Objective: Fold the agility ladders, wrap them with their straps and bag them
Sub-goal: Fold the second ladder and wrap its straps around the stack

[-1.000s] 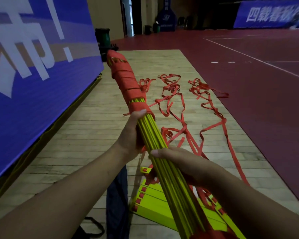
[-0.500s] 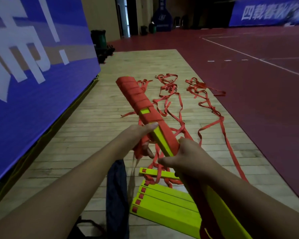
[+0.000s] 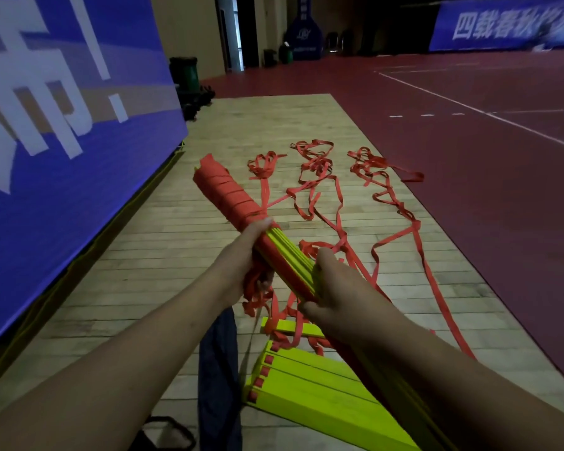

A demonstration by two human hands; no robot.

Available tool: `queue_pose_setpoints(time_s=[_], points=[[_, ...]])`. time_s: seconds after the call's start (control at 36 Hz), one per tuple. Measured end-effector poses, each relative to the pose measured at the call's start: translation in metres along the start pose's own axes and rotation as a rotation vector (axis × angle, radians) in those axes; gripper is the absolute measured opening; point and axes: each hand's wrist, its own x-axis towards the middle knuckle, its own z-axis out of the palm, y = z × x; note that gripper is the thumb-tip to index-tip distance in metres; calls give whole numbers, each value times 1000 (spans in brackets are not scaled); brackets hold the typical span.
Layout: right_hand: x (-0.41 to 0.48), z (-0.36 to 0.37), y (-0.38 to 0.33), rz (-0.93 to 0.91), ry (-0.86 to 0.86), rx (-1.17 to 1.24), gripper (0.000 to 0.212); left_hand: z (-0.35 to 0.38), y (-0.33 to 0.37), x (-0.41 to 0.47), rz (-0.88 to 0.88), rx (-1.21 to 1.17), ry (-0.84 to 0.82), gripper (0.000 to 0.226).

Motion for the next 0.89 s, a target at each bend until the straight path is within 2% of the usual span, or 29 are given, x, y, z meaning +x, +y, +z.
queue_pose_setpoints(time_s=[0.08,0.19,0.25,0.31,0.33,0.39,0.47,0.58,0.64,0.72,0.83,0.89], points=[[0,2,-2,16,-43,88,43,-4,2,2,76,-33,37,51],[-2,-4,-5,186,-195,488,50,-5,2,2,148,-140,-23,39],[-1,-10,-5,248,-299,605,42,-6,4,3,188,-206,-58,45],[-1,-14,-2,241,-466,838,31,-7,7,2,235,-225,-86,47],[-1,-14,0,234,-524,922,32,-7,8,2,252,-217,-100,48],[1,-12,1,257,-534,954,41,-9,9,2,257,-199,-122,51],[6,-11,0,283,-321,779,45,-17,12,4,194,-102,-178,65],[4,-9,1,201,-21,560,44,-29,18,0,-70,355,-194,106],[5,-4,3,191,53,413,41,-25,18,-5,-127,428,-241,103],[6,3,6,142,125,10,46,-13,14,-6,-92,325,-276,89],[4,7,2,114,175,-329,47,2,2,-4,-4,150,-177,66],[4,13,1,134,165,-363,53,7,-3,-7,5,98,-106,62]])
